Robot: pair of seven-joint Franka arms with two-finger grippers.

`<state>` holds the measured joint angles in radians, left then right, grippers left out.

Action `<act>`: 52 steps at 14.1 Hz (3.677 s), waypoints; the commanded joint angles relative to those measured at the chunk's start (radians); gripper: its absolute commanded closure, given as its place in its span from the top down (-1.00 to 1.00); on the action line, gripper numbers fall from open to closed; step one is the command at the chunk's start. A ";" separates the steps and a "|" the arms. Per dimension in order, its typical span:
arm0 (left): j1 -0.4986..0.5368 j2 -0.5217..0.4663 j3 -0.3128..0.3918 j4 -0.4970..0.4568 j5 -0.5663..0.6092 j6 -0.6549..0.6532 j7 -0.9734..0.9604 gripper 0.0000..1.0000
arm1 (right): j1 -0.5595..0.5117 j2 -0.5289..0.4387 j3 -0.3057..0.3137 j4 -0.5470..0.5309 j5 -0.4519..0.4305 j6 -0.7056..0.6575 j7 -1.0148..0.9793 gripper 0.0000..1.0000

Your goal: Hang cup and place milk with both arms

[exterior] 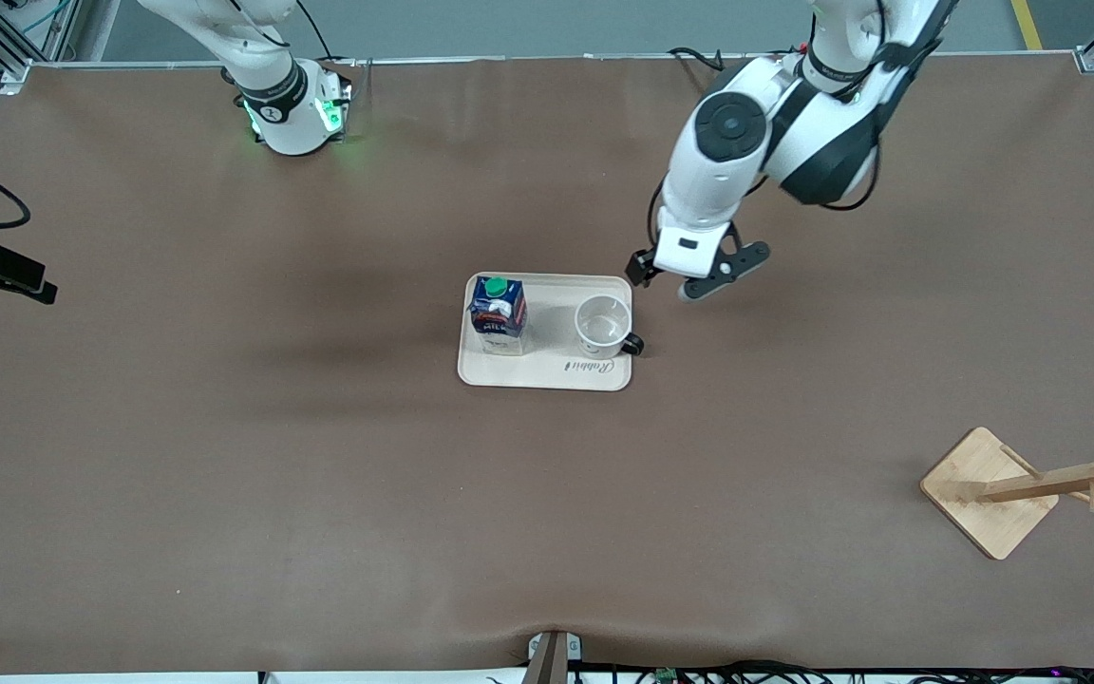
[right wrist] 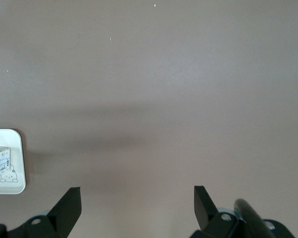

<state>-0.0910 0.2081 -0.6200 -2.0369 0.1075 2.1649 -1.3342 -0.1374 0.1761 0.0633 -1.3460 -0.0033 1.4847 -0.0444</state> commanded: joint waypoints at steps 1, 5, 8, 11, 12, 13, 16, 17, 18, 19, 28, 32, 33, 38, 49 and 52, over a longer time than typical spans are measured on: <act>-0.036 0.109 -0.003 0.017 0.140 0.062 -0.198 0.95 | -0.011 0.019 0.004 0.005 0.019 0.028 0.005 1.00; -0.064 0.197 -0.004 0.020 0.242 0.125 -0.362 0.81 | -0.008 0.068 0.006 0.007 0.029 0.071 0.000 1.00; -0.075 0.224 -0.004 0.030 0.279 0.138 -0.434 0.49 | -0.010 0.080 0.004 0.007 0.045 0.101 0.000 1.00; -0.088 0.253 -0.003 0.033 0.299 0.164 -0.477 0.38 | -0.008 0.124 0.004 -0.001 0.046 0.100 0.003 1.00; -0.089 0.260 -0.003 0.033 0.317 0.165 -0.494 0.35 | -0.011 0.132 0.004 -0.001 0.045 0.088 0.005 1.00; -0.089 0.263 -0.003 0.033 0.331 0.167 -0.509 0.32 | -0.014 0.138 0.004 -0.010 0.046 0.069 0.005 1.00; -0.087 0.287 -0.001 0.037 0.347 0.197 -0.536 -0.04 | -0.010 0.143 0.003 -0.037 0.052 0.045 0.012 1.00; -0.088 0.292 -0.001 0.044 0.348 0.200 -0.537 -0.34 | -0.004 0.154 0.003 -0.050 0.052 0.042 0.012 1.00; -0.089 0.303 0.000 0.052 0.348 0.200 -0.536 -0.52 | 0.001 0.158 0.003 -0.056 0.054 0.043 0.012 1.00; -0.089 0.309 0.000 0.063 0.359 0.200 -0.536 -0.68 | 0.007 0.160 0.004 -0.056 0.058 0.042 0.012 1.00; -0.066 0.160 -0.009 0.177 0.420 -0.075 -0.367 -1.00 | 0.321 0.158 0.006 -0.150 0.189 0.080 0.289 1.00; -0.010 0.126 -0.009 0.315 0.408 -0.265 -0.115 -1.00 | 0.505 0.221 0.006 -0.166 0.257 0.193 0.578 1.00; 0.013 0.110 -0.009 0.329 0.406 -0.287 -0.050 -1.00 | 0.533 0.244 0.006 -0.166 0.296 0.245 0.654 1.00; 0.206 -0.021 -0.009 0.333 0.293 -0.300 0.345 -1.00 | 0.602 0.272 0.006 -0.162 0.391 0.345 0.755 1.00; 0.563 0.007 0.000 0.478 0.193 -0.300 1.174 -1.00 | 0.760 0.324 -0.002 -0.286 0.200 0.527 0.868 -0.23; 0.626 0.034 0.000 0.510 0.192 -0.298 1.337 -1.00 | 0.753 0.321 -0.003 -0.275 0.203 0.526 0.885 -1.00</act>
<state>0.5043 0.2110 -0.6103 -1.5750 0.3164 1.8815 -0.0902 0.6090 0.5126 0.0701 -1.6130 0.2123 1.9990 0.8060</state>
